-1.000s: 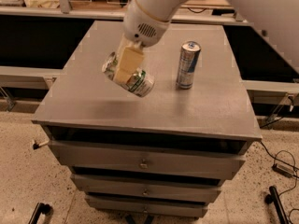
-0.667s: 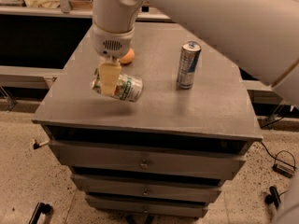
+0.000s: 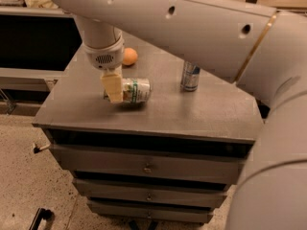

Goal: Knock 7up can over

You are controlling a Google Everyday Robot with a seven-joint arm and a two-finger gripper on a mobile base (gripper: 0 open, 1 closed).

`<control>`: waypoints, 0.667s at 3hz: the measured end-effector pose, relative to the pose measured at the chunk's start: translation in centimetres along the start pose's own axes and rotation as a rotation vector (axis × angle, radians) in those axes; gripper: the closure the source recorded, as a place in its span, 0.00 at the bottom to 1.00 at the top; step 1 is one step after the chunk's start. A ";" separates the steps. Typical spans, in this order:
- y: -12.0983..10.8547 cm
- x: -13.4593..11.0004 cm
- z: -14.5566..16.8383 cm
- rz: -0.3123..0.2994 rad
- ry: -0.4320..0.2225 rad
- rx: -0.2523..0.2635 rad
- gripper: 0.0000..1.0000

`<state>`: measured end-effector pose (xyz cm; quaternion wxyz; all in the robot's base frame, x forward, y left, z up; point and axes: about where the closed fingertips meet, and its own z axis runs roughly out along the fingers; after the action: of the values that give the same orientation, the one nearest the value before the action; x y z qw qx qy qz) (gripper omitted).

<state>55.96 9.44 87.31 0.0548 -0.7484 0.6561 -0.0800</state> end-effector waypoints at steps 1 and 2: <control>-0.4 0.4 1.5 -0.030 -0.008 -0.052 0.51; 0.0 -0.2 2.5 -0.061 -0.053 -0.100 0.28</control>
Offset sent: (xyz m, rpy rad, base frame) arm -0.0028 0.0035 -0.0348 0.0517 0.1886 0.1048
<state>56.38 9.61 84.89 0.0323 -0.7716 0.6346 -0.0287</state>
